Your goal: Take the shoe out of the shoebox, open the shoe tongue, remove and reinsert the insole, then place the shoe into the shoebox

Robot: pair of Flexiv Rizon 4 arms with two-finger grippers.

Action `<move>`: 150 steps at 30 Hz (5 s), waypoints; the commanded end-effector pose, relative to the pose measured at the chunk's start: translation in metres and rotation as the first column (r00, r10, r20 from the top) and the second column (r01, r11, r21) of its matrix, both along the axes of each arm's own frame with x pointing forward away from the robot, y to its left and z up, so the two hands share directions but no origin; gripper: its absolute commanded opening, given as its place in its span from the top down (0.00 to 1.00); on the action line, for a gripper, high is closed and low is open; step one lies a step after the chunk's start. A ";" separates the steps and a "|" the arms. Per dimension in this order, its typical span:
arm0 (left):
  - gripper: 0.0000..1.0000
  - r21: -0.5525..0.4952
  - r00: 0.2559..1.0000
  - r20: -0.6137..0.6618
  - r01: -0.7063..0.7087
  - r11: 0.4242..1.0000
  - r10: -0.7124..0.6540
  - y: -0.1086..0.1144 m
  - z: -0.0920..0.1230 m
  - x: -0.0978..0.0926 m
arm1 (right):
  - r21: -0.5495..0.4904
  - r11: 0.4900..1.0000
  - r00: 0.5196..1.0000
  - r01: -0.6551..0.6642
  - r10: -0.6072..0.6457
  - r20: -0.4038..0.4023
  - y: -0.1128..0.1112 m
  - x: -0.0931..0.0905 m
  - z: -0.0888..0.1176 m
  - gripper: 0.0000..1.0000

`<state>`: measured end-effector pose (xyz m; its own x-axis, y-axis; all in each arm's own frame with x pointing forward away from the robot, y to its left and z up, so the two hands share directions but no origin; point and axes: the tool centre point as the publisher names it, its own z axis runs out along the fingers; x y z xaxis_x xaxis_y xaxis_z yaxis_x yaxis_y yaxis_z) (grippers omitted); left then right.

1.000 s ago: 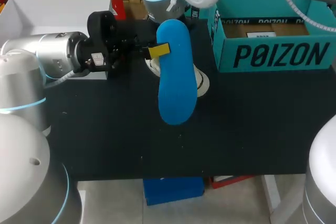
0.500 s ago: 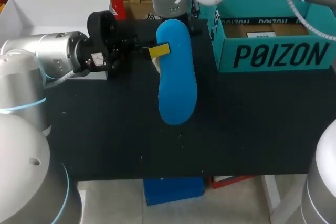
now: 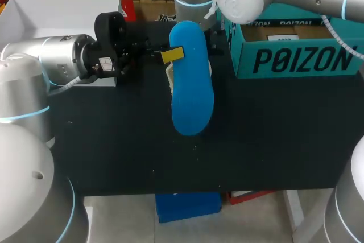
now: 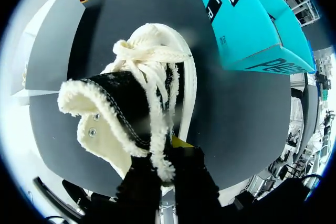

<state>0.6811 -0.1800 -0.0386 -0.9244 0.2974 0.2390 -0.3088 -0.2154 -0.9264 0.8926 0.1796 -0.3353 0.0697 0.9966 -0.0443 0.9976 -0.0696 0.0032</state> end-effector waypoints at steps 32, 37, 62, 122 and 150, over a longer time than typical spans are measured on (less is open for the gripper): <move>1.00 -0.001 1.000 0.001 -0.003 1.000 0.003 -0.001 -0.001 -0.001 | 0.053 0.998 0.998 0.020 -0.016 -0.066 0.016 -0.022 -0.059 1.00; 1.00 -0.001 1.000 0.001 -0.003 1.000 0.003 -0.001 -0.001 -0.001 | 0.046 0.999 0.997 0.026 -0.022 -0.069 0.011 -0.024 -0.067 1.00; 1.00 -0.001 1.000 0.001 -0.003 1.000 0.003 -0.001 -0.001 -0.001 | 0.078 0.997 1.000 -0.007 0.006 0.013 -0.004 -0.031 -0.032 0.00; 1.00 -0.001 1.000 0.001 -0.003 1.000 0.003 -0.001 -0.001 -0.001 | 0.611 0.778 0.986 -0.147 0.067 0.153 -0.055 -0.070 0.074 0.00; 1.00 -0.001 1.000 0.001 -0.003 1.000 0.003 -0.001 -0.001 -0.001 | 0.912 0.378 0.986 -0.159 0.021 0.164 -0.049 -0.073 0.090 0.00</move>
<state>0.6810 -0.1800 -0.0386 -0.9244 0.2974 0.2389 -0.3088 -0.2155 -0.9264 0.8203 0.1288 -0.2397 -0.0823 0.5060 0.8586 0.9952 -0.0049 0.0982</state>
